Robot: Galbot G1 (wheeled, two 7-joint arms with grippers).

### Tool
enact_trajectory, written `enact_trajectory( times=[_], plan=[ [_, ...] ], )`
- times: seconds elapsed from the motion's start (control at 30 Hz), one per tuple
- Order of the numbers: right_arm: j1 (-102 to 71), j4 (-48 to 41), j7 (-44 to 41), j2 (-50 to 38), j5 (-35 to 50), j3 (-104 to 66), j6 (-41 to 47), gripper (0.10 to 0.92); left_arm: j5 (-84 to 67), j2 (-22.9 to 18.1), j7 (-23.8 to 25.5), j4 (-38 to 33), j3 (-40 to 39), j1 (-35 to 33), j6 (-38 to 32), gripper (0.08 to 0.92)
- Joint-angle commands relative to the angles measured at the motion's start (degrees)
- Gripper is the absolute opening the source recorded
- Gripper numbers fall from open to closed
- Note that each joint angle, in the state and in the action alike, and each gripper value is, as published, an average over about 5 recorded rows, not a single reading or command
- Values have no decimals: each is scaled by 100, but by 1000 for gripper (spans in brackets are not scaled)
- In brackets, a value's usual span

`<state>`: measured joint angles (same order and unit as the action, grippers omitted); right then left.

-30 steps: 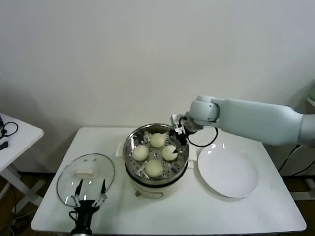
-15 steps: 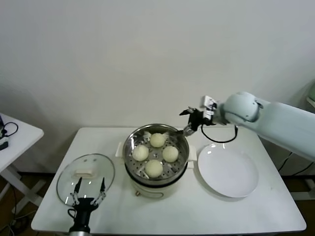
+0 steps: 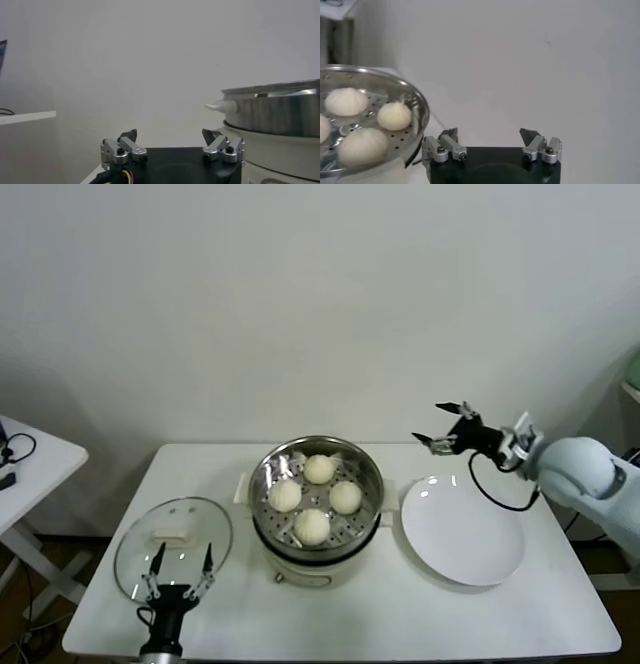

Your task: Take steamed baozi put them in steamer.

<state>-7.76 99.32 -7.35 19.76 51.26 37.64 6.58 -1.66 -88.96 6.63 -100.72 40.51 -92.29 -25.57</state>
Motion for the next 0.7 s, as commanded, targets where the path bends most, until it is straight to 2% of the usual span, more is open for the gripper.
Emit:
enact_trajectory(
  times=[0.03,0.27,0.53,0.7],
  plan=[
    [-7262,443,1070,739,-456,-6795,-1289,823,8,-23,-3,-22,-6,-19,-27,823],
    [-8786,596,848,2421,-1422,-7784,-1871,823,-22,-7,-24,13,10,-31,-65,823],
    [-9066,378,738,3635,-1594,-7619,-2780,823,-24,-8,-33,9,0,-17,-59,823],
    [-8983,355,706,4175,-1653,-7488,-3032,823,-26,-17,-39,5,-5,-15,-62,823]
  ],
)
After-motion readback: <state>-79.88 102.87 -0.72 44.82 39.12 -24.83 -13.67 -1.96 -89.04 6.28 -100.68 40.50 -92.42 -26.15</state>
